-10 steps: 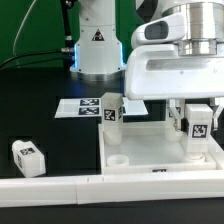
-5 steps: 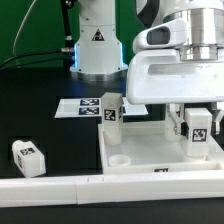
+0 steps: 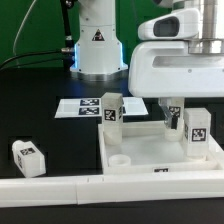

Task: Assemble square table

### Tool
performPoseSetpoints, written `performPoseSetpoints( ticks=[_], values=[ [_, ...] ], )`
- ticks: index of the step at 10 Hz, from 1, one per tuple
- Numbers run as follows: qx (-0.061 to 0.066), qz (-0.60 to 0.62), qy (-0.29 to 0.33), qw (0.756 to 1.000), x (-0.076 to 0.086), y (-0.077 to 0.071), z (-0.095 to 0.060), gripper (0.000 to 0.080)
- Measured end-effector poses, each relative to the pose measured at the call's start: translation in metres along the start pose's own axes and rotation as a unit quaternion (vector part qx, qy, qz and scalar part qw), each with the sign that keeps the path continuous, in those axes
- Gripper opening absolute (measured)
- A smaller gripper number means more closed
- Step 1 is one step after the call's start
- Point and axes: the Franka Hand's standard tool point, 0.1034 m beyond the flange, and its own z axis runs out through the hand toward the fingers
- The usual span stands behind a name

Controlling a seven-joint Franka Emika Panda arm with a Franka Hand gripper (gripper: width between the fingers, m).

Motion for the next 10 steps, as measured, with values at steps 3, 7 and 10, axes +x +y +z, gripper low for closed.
performPoseSetpoints(
  ticks=[3,7,10],
  values=[
    [0.004,0.033,-0.049,0.998,-0.0007,0.0003,0.0014,0.0649],
    [0.006,0.091,-0.050,0.995,-0.0005,0.0014,0.0020,0.0384],
    [0.000,0.213,-0.051,0.976,-0.0008,0.0005,0.0023,0.0286]
  ],
)
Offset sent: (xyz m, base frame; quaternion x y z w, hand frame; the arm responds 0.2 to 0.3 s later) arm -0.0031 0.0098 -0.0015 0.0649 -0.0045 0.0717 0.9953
